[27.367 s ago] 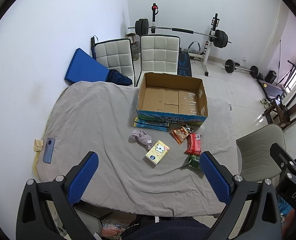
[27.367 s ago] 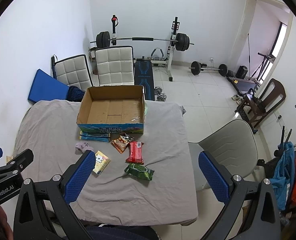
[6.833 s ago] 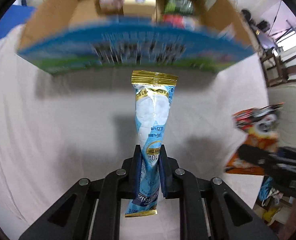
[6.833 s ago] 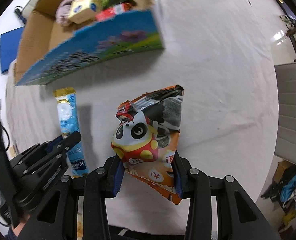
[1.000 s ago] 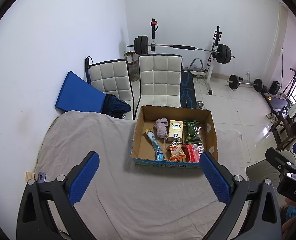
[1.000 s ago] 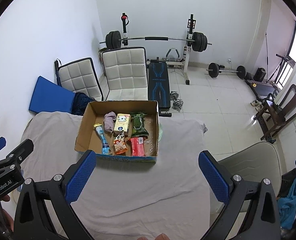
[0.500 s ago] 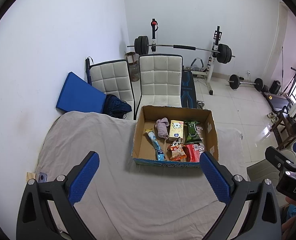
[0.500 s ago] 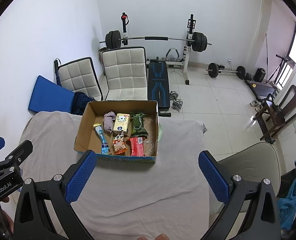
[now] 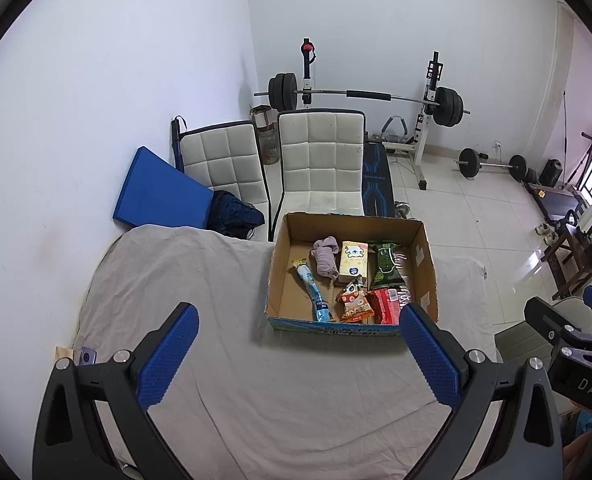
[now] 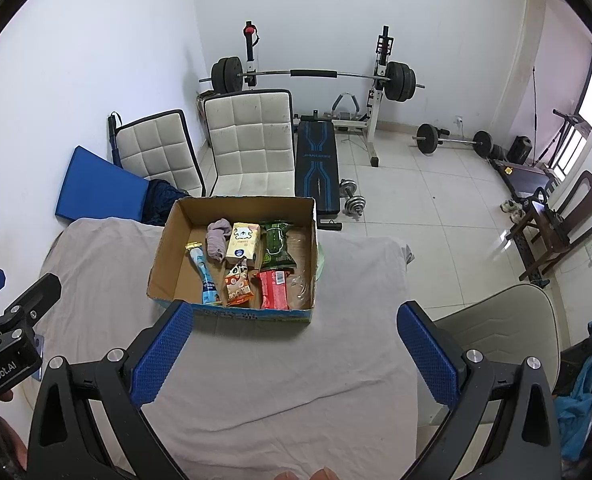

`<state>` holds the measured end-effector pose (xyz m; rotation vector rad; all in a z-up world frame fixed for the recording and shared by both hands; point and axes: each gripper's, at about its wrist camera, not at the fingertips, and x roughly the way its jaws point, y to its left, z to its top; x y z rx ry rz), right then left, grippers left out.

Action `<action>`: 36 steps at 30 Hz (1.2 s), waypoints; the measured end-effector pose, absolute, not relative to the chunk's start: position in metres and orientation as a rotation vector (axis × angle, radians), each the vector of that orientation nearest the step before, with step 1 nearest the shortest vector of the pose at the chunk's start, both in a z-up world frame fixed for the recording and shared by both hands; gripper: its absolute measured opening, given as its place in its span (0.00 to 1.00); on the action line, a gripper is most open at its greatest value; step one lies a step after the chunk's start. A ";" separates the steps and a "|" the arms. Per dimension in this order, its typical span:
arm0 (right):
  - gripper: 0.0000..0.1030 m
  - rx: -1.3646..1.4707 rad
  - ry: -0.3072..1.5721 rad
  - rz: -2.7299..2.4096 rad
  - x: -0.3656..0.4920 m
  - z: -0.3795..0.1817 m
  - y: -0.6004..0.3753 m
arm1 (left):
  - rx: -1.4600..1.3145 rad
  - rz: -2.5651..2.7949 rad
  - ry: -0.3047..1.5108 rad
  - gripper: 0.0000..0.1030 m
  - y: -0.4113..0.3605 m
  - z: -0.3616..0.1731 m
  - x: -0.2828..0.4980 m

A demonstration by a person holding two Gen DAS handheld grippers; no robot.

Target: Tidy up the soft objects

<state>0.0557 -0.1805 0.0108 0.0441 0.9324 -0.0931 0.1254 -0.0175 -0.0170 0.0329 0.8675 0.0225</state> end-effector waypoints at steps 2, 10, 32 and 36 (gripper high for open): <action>1.00 0.043 0.933 -0.091 0.056 0.011 -0.180 | 0.034 0.020 0.869 1.00 -0.017 -0.017 0.126; 1.00 0.042 0.933 -0.088 0.056 0.010 -0.181 | 0.036 0.016 0.873 1.00 -0.015 -0.017 0.125; 1.00 0.047 0.936 -0.081 0.056 0.003 -0.182 | 0.045 0.003 0.877 1.00 -0.022 -0.016 0.129; 1.00 0.048 0.937 -0.077 0.057 0.003 -0.182 | 0.044 0.004 0.879 1.00 -0.022 -0.015 0.129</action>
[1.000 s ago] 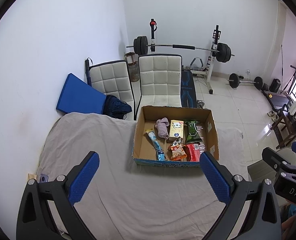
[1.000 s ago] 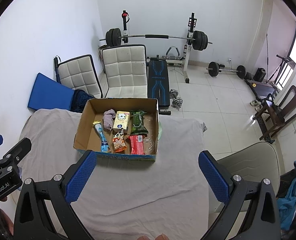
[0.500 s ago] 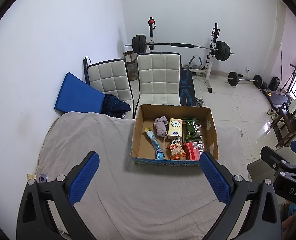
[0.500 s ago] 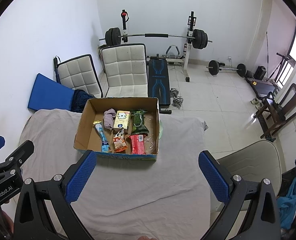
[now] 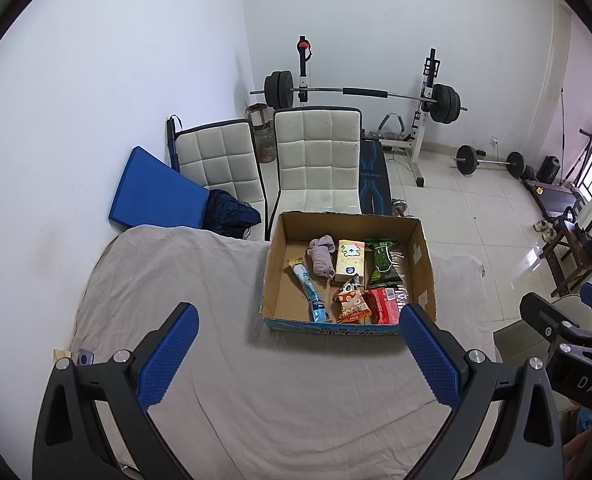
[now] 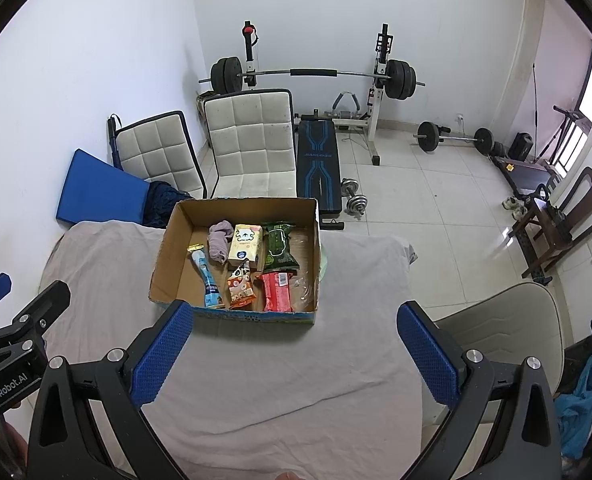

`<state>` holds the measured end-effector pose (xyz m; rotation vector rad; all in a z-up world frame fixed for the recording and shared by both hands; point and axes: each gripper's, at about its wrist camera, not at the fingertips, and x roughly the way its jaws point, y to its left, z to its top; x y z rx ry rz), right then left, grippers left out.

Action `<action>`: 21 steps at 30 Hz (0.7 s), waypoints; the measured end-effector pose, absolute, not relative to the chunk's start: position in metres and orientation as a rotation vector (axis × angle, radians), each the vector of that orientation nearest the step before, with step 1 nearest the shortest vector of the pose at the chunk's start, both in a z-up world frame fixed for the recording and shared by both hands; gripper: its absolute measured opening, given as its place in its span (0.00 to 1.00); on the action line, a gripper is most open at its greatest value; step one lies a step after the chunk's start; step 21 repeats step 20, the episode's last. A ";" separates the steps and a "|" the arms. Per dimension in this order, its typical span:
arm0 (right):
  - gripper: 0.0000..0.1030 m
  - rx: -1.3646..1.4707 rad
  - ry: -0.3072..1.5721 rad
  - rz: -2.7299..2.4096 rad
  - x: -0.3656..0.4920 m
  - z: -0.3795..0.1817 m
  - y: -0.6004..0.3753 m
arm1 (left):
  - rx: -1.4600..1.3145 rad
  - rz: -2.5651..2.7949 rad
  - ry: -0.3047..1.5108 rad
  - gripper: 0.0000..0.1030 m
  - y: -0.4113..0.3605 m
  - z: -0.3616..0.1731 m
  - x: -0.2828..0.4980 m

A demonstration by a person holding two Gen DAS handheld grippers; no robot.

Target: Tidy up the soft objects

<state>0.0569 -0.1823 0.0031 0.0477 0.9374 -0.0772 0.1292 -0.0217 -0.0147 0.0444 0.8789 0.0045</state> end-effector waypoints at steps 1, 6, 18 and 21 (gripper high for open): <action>1.00 0.045 0.937 -0.076 0.058 0.004 -0.182 | 0.045 0.005 0.877 1.00 -0.022 -0.015 0.129; 1.00 0.047 0.938 -0.073 0.059 0.004 -0.183 | 0.046 0.004 0.879 1.00 -0.024 -0.014 0.130; 1.00 0.046 0.938 -0.070 0.061 0.006 -0.183 | 0.047 0.002 0.880 1.00 -0.025 -0.014 0.131; 1.00 0.046 0.936 -0.072 0.061 0.006 -0.183 | 0.048 0.002 0.878 1.00 -0.025 -0.014 0.131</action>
